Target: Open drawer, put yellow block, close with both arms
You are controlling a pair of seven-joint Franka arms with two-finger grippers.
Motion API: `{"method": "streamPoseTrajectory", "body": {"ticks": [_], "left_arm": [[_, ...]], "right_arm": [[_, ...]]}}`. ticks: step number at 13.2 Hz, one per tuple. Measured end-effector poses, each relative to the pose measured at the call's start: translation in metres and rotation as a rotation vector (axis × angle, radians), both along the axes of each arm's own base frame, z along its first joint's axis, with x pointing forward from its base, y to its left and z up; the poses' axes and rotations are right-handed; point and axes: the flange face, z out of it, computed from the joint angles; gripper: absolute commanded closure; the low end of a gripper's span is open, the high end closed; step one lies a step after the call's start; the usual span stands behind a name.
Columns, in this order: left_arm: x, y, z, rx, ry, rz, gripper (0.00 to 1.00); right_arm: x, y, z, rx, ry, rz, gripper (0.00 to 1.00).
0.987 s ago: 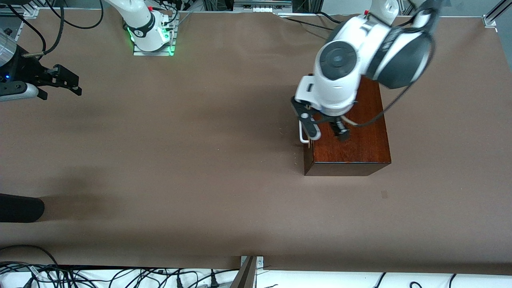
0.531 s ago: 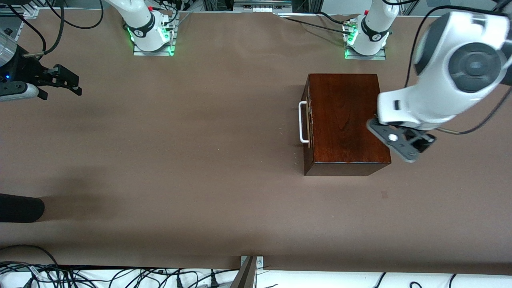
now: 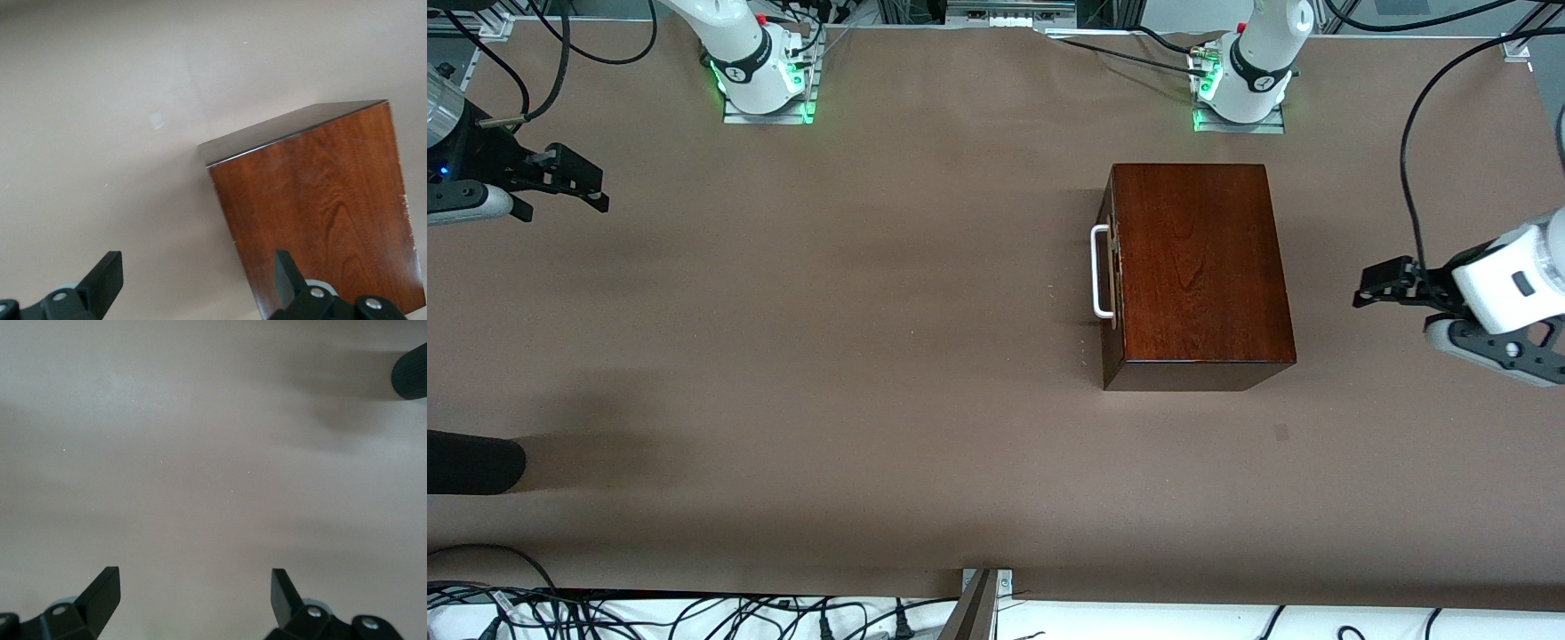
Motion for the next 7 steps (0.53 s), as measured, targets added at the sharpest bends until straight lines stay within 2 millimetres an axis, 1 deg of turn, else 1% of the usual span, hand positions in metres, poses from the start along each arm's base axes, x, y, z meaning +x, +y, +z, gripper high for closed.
{"method": "streamPoseTrajectory", "body": {"ticks": [1, 2, 4, 5, 7], "left_arm": [[-0.007, -0.001, 0.008, 0.016, -0.002, 0.037, 0.00], [-0.017, -0.007, 0.017, 0.032, -0.002, 0.087, 0.00], [-0.045, -0.023, 0.030, 0.059, -0.013, 0.189, 0.00], [-0.058, -0.028, 0.033, 0.067, -0.038, 0.220, 0.00], [-0.084, -0.025, 0.032, 0.085, -0.063, 0.244, 0.00]], "right_arm": [[0.000, 0.000, 0.000, 0.000, 0.000, 0.000, 0.00], [0.000, 0.000, 0.000, 0.000, 0.000, 0.000, 0.00], [0.000, 0.000, 0.000, 0.000, 0.000, 0.000, 0.00], [0.000, 0.000, 0.000, 0.000, 0.000, 0.000, 0.00], [0.000, 0.000, 0.000, 0.000, 0.000, 0.000, 0.00]]}}
